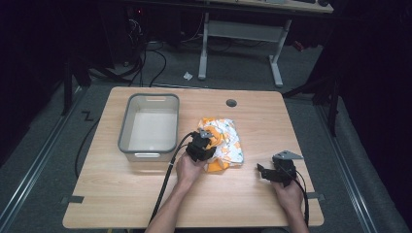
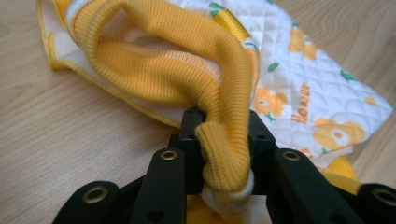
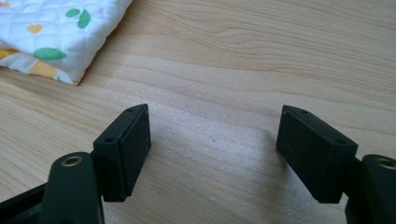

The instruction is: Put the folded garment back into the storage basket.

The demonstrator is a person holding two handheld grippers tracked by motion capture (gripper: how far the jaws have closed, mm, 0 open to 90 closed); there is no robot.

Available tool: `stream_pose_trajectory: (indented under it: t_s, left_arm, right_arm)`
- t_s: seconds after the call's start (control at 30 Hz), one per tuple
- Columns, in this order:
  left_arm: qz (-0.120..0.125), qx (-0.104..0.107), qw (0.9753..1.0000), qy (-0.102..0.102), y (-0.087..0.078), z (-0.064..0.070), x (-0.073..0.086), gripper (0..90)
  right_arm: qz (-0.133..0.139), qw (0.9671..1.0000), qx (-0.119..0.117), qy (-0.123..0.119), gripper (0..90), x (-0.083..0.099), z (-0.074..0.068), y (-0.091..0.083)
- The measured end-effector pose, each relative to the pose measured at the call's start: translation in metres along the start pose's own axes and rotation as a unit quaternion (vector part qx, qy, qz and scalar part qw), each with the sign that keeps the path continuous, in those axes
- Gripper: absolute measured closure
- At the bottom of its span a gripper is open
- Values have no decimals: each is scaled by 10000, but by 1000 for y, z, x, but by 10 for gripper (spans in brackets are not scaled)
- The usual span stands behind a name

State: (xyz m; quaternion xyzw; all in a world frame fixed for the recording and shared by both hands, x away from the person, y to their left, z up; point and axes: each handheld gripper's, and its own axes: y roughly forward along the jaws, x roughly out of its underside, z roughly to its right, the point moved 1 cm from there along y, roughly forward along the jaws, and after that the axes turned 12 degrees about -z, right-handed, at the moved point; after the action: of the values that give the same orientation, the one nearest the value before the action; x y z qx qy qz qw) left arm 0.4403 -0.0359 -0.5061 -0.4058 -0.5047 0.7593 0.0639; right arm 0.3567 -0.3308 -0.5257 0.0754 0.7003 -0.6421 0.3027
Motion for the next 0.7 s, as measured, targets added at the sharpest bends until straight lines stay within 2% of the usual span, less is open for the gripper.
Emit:
stream_pose_trajectory:
  t_s: [0.3,0.43,0.6,0.7]
  left_arm:
    - [231,-24,9994,256,-17,6,0,739]
    - [357,55,9989,311,-27,7,-1,741]
    - [348,99,9986,386,-34,6,-6,746]
    - [438,182,9979,435,-44,5,-8,749]
  right_arm:
    - [0,10000,1,-1,265,0,0,0]
    - [-1,10000,1,0,264,0,0,0]
    - [0,10000,0,-2,265,0,0,0]
    - [2,10000,1,-7,264,0,0,0]
